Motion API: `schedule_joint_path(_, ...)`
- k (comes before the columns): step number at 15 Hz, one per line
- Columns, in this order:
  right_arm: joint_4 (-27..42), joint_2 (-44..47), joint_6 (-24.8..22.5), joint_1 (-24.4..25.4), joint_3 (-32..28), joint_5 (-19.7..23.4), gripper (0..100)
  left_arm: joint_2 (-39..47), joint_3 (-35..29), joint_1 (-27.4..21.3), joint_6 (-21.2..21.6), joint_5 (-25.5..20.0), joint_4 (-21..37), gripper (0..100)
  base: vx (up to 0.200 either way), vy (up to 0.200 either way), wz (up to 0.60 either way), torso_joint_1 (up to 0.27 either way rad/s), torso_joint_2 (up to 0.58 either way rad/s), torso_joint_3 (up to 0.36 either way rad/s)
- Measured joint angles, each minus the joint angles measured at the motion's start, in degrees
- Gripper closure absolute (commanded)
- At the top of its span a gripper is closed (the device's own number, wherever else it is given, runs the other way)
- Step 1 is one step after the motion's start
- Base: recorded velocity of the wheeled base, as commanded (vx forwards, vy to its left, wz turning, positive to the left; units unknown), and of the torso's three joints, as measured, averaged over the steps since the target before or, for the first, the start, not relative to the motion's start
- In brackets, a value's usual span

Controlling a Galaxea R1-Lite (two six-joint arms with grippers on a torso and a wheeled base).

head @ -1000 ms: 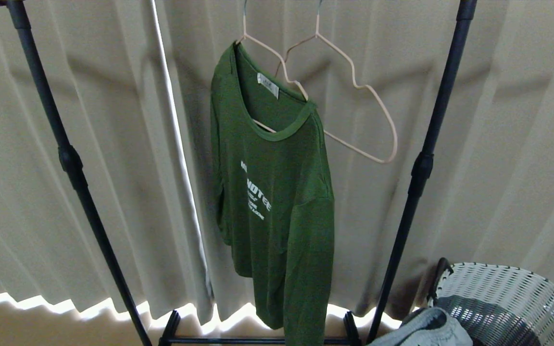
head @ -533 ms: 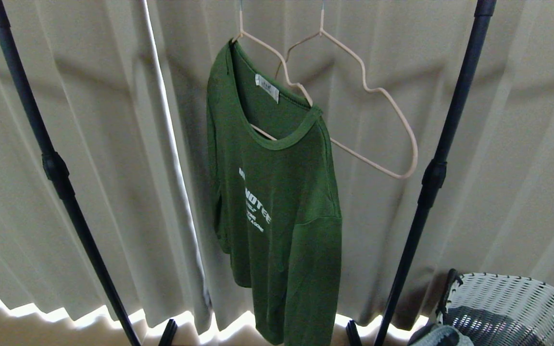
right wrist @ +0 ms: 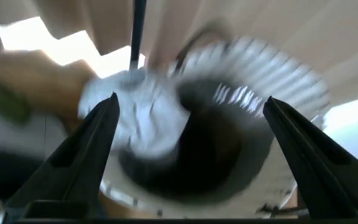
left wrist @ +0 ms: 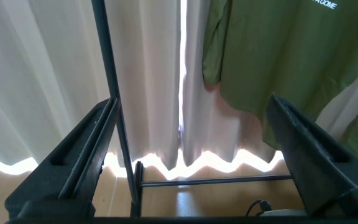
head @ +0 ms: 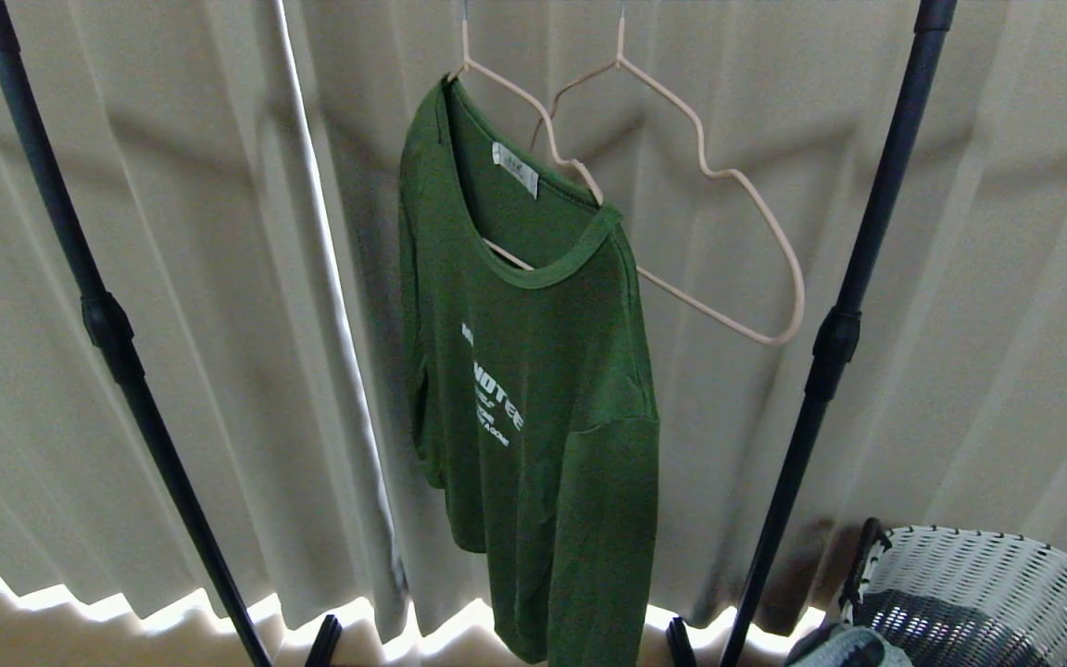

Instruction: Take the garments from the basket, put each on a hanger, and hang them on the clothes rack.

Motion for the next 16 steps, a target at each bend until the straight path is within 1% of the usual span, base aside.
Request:
schedule_joint_path(2,-2.62,11.74,0.02,0.28,-0.57,0.28,0,0.0,0.0,0.0,-0.02,0.09,0.0,0,0.0,0.0,0.0,0.0,0.0,0.0)
schedule_joint_path(3,-5.01,16.43,0.05,0.41,-0.71,0.39,0,0.0,0.0,0.0,-0.02,0.09,-0.01,0,0.0,0.0,0.0,0.0,0.0,0.0)
schedule_joint_path(6,-14.98,30.05,0.13,1.11,-0.72,0.55,0,0.0,0.0,0.0,-0.02,0.09,0.0,0,0.0,0.0,0.0,0.0,0.0,0.0)
schedule_joint_path(7,-16.69,33.51,0.16,1.27,-0.82,0.56,0,0.0,0.0,0.0,-0.02,0.09,-0.01,0,0.0,0.0,0.0,0.0,0.0,0.0)
schedule_joint_path(10,-18.6,40.81,0.57,1.49,-1.46,0.56,0,0.0,0.0,0.0,-0.02,0.09,-0.01,0,0.0,0.0,0.0,0.0,0.0,0.0)
schedule_joint_path(14,-26.89,48.32,4.62,1.35,-1.1,-0.32,0,0.0,0.0,0.0,-0.02,0.09,-0.01,0,0.0,0.0,0.0,0.0,0.0,0.0)
schedule_joint_path(16,-27.97,50.82,5.21,1.0,-1.29,-0.67,0,0.0,0.0,0.0,-0.02,0.16,0.0,0,0.0,0.0,0.0,0.0,0.0,0.0)
